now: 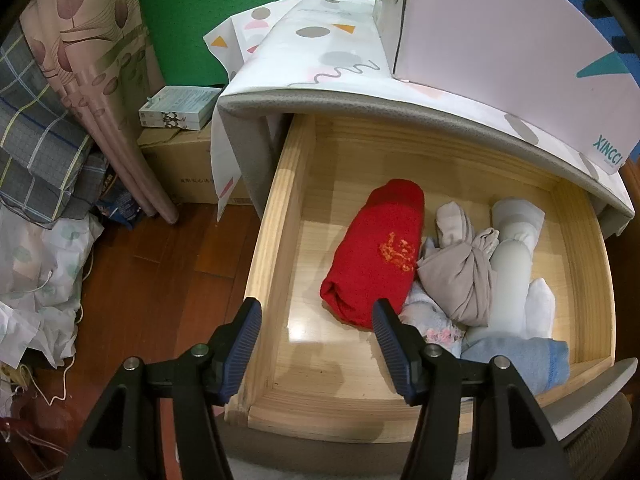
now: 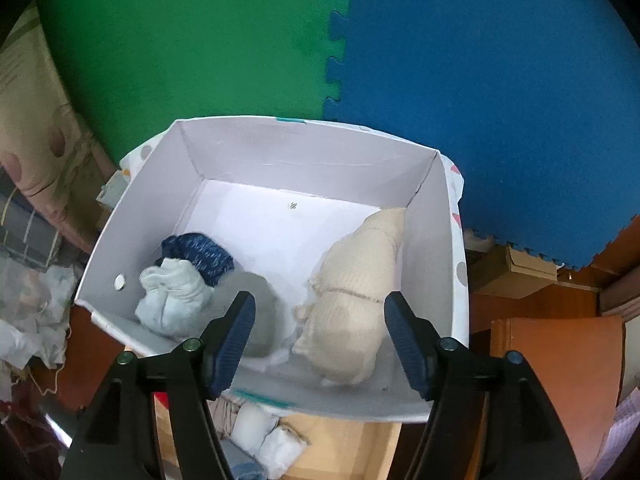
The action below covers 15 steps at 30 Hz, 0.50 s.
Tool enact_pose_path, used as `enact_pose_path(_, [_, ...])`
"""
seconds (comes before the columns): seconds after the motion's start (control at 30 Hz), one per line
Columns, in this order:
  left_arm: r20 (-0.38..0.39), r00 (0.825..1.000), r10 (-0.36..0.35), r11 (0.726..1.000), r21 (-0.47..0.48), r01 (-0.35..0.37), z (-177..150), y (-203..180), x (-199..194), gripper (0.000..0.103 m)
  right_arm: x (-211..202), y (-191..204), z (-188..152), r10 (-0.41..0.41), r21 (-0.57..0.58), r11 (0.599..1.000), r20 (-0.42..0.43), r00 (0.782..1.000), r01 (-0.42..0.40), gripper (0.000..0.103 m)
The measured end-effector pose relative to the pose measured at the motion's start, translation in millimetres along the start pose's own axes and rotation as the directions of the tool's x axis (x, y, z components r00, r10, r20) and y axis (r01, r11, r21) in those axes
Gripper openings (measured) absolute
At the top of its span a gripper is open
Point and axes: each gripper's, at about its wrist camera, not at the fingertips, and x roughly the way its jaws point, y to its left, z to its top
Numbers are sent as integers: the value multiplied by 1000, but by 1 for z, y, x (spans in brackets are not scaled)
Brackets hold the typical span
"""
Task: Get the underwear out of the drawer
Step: 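Return the right tool to the drawer and grasp the white sock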
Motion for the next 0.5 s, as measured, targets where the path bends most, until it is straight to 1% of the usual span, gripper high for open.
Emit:
enact_pose_path(0.13, [-1,1000,2,1000,3,-2,0,0,0,59,-15,8,-17,18,-41,999,-10,1000,-19,64])
enact_pose_path(0.23, [-4,1000,5,1000,4,-5,0,-1,2,59,-27,13,-36,40,-71,997,-23,999,-42,64])
enact_pose_path(0.37, [-6,1000,7,1000,10,-7,-1,-2,3,59,-41,19,-65,62,-110,992,-40,997,-66,64])
enact_pose_path(0.5, [-9,1000,10,1000,11,-10,-1,-2,4,59,-42,24,-98,87,-130,987,-79,993,-97,64])
